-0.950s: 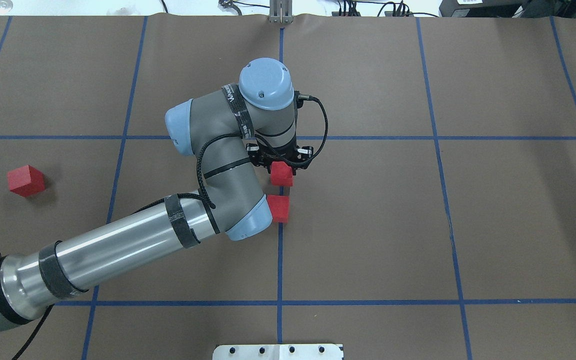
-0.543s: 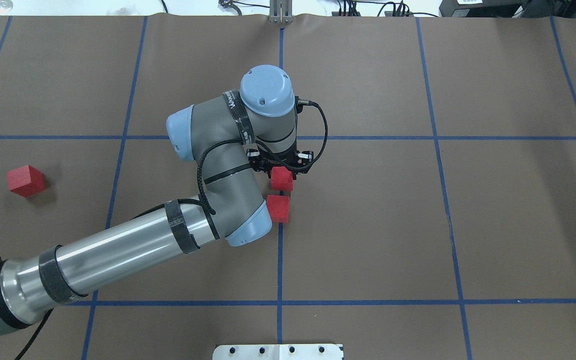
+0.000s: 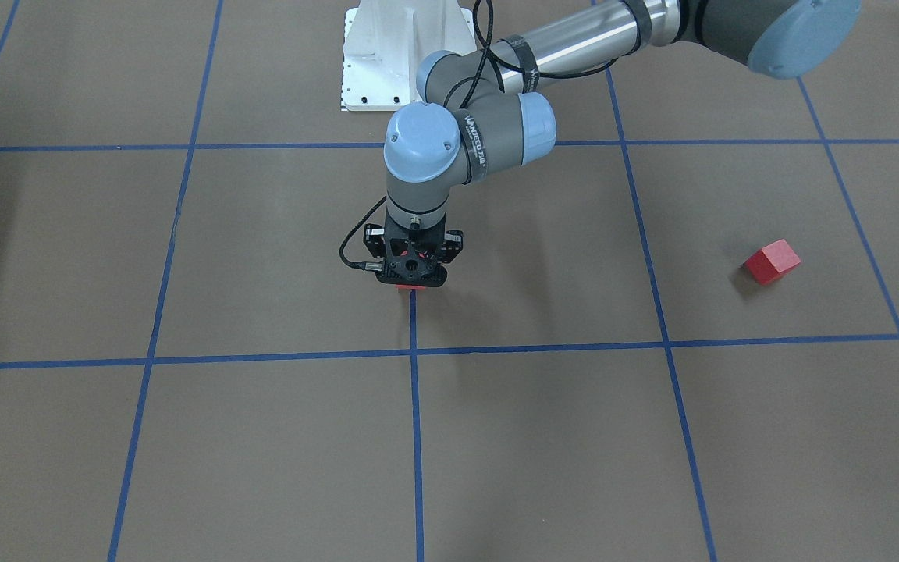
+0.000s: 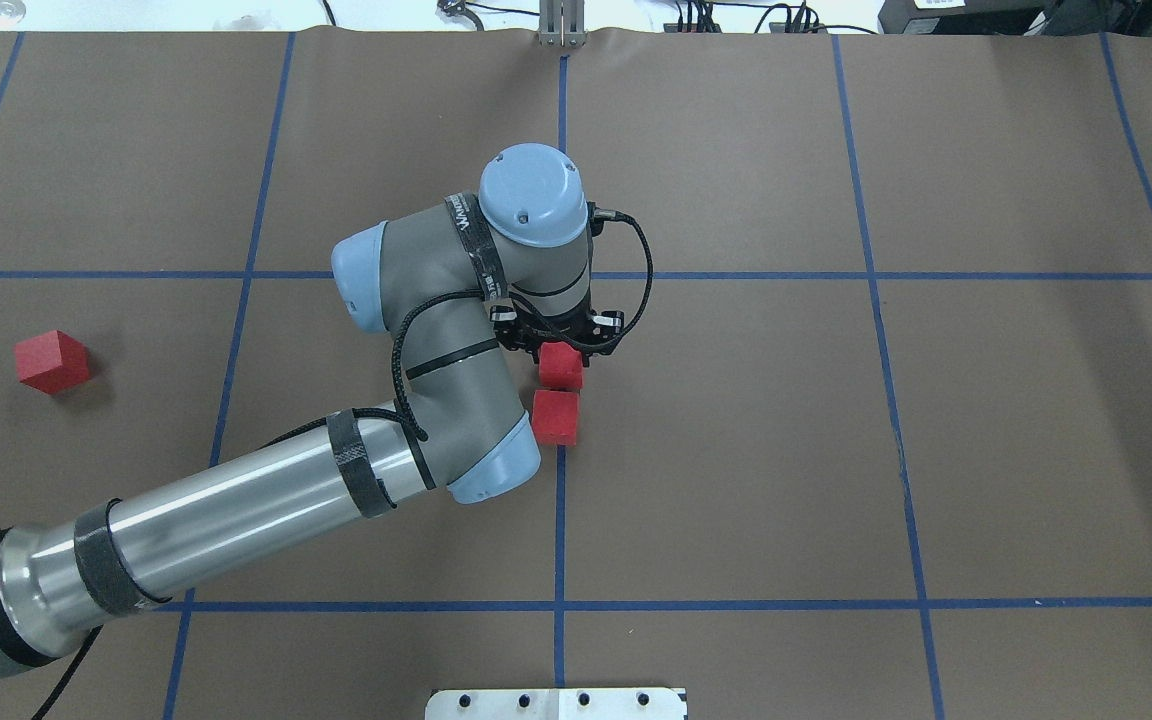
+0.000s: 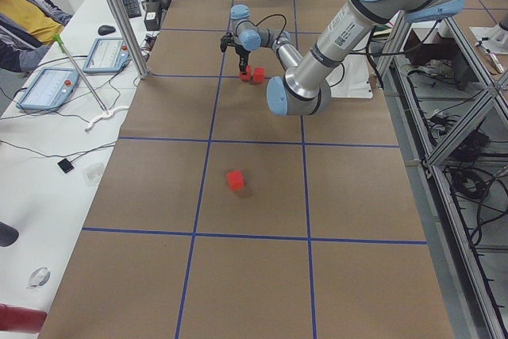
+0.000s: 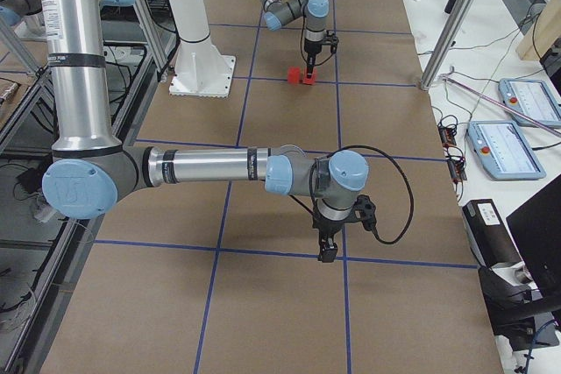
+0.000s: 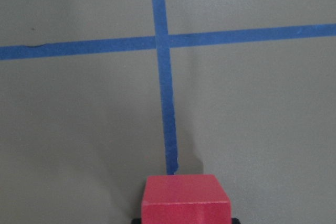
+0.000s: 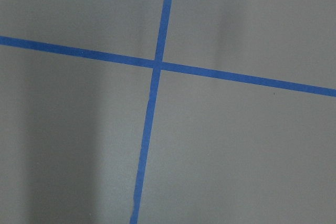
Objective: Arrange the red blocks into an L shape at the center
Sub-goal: 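Set the cube with the left gripper beside the center cube, farther from robot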
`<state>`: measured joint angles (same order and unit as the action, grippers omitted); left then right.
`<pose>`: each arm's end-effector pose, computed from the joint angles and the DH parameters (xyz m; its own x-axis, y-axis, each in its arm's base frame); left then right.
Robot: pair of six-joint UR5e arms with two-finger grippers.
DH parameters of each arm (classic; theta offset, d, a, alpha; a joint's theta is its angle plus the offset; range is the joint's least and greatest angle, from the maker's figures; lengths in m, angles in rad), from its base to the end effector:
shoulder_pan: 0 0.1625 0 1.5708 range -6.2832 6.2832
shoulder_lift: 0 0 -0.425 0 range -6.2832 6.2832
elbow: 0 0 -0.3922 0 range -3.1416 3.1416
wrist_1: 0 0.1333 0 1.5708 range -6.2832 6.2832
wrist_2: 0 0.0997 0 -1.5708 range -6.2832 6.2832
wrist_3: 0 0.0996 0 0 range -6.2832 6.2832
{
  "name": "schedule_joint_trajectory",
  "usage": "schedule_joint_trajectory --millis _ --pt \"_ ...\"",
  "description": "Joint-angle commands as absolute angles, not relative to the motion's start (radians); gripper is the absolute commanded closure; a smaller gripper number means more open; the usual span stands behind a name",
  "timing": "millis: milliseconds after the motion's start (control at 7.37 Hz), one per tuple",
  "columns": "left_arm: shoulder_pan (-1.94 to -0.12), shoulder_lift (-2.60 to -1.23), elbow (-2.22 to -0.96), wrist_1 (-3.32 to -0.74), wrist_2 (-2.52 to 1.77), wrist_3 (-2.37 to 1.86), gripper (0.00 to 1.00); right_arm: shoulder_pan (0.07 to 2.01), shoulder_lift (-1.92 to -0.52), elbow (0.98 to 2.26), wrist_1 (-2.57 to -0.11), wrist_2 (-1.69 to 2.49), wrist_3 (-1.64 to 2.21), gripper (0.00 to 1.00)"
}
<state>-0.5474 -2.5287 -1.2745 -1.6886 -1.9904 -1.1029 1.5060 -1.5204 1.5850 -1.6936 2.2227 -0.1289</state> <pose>0.6280 -0.4914 0.1606 0.6462 0.0885 -0.7580 -0.0679 0.9960 0.0584 0.0398 -0.5114 0.6465 0.7806 -0.1442 0.6081 0.1664 0.9859 0.0202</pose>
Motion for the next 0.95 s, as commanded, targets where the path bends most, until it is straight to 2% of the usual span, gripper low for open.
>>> schedule_joint_trajectory --millis 0,814 --pt "-0.545 -2.525 -1.278 -1.683 -1.990 -1.103 0.67 1.505 -1.520 1.583 -1.694 2.223 -0.129 0.01" --pt "-0.519 -2.523 -1.310 -1.618 -1.968 -1.103 0.64 1.505 -1.520 1.583 -1.695 2.223 -0.129 0.01"
